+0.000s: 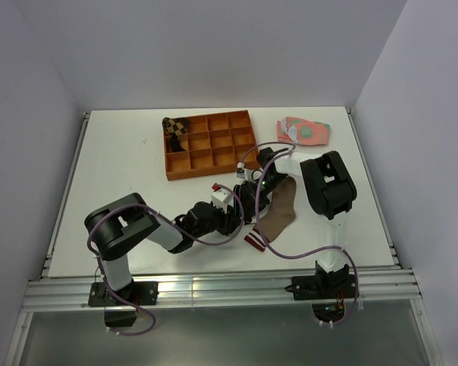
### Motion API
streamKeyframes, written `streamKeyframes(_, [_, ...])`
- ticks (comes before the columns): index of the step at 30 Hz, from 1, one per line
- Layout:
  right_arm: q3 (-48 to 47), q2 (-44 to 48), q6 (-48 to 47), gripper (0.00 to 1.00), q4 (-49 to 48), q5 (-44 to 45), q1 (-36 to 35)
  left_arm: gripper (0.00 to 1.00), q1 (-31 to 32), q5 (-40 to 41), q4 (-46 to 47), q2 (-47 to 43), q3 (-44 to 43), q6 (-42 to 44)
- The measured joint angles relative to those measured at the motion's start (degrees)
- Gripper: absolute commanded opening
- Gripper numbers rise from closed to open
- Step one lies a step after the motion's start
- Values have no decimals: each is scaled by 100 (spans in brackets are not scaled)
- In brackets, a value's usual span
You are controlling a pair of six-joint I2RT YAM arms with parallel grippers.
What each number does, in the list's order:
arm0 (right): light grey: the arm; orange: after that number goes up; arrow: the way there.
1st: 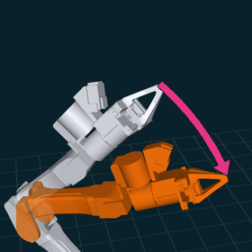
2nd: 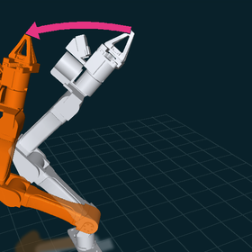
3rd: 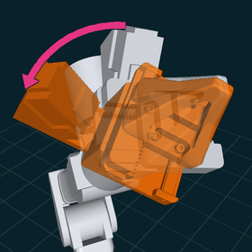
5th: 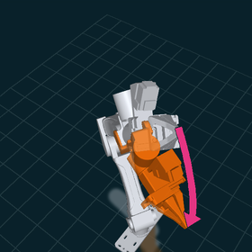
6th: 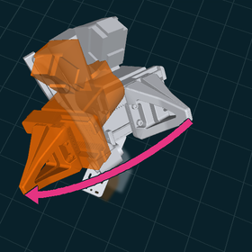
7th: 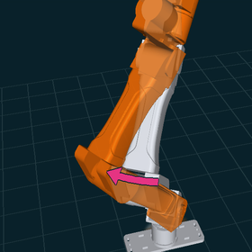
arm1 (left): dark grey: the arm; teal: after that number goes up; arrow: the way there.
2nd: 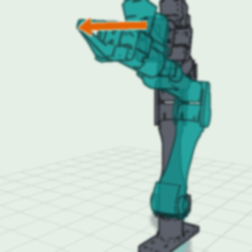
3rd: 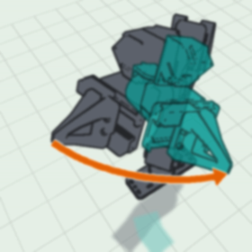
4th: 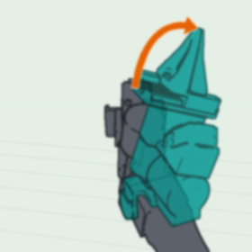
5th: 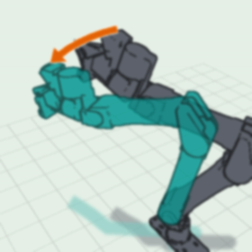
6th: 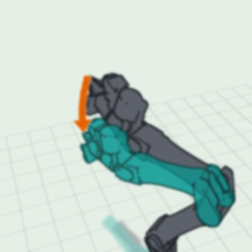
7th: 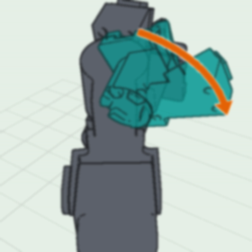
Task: Roll the socks
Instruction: Roll the sock at the center of the board, then move the sock to the center of the board.
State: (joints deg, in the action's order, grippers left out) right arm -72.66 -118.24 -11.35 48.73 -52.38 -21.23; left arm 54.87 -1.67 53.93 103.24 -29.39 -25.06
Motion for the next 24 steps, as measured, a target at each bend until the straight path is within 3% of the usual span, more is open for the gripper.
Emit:
streamKeyframes(8, [13,0,94,1,-72,22,50,8,-4,-48,7,85,-70,-166])
streamKeyframes(9, [26,2,111,3,-98,42,50,1,-4,-50,-22,85,-85,-184])
streamKeyframes(16, [79,118,164,49,-225,365,57,0,-2,81,-772,-42,-369,-350])
streamKeyframes(20, [70,376,122,56,-254,529,52,0,7,424,-1550,-332,-509,-424])
streamKeyframes(24, [68,599,81,57,-363,833,59,0,7,826,-2258,-605,-586,-501])
